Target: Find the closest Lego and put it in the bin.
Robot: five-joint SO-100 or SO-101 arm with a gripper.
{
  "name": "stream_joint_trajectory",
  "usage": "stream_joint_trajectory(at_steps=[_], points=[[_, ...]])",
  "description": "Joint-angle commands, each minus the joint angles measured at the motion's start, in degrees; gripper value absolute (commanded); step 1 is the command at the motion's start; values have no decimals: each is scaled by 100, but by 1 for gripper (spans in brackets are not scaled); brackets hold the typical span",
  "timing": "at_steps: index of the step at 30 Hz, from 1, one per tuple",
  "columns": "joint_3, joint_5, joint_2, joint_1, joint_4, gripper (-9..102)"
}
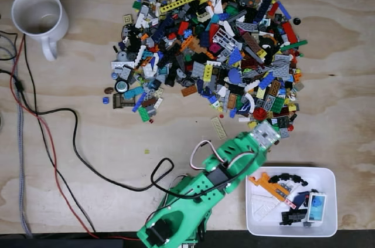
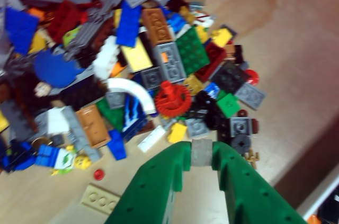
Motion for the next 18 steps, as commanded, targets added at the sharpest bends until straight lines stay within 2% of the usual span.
stream_joint_trajectory(at_steps=[1,4,8,12,18], points=[[1301,220,1740,-2540,1046,0],[1978,624,2883,-3586,1758,0],[2742,896,4061,-4438,2312,0],[3261,1037,4061,-4860,2426,0],[3858,1028,4061,-5071,2153,0]])
